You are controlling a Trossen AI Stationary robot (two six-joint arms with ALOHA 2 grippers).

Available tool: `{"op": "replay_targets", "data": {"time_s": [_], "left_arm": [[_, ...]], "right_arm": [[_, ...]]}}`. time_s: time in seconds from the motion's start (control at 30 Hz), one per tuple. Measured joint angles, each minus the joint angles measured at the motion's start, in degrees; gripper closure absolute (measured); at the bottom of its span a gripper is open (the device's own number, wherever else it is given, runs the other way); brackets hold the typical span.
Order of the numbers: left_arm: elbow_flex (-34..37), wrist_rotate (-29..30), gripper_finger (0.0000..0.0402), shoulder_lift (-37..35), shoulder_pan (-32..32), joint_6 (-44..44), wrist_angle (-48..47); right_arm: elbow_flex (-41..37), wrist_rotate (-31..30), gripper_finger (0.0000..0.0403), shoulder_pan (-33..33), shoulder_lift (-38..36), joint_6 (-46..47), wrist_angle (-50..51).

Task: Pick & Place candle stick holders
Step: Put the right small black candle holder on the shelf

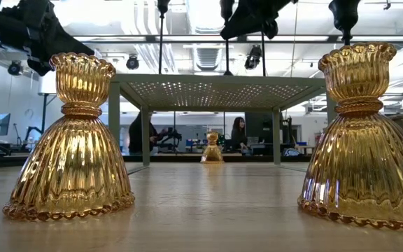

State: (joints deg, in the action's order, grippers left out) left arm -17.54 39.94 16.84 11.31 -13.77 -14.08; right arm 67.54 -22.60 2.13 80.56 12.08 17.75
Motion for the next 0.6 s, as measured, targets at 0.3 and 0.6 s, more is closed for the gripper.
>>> {"op": "replay_targets", "data": {"time_s": [0.3,0.6], "left_arm": [[0.0,0.0,0.0193,0.0,0.0,-0.04,-0.04],[0.07,-0.02,0.0193,0.0,-0.02,-0.12,-0.11]], "right_arm": [[-2.56,-1.04,0.0392,0.49,-1.37,4.83,-0.1],[-5.46,-12.18,0.0392,5.62,-4.88,12.09,-2.81]]}}
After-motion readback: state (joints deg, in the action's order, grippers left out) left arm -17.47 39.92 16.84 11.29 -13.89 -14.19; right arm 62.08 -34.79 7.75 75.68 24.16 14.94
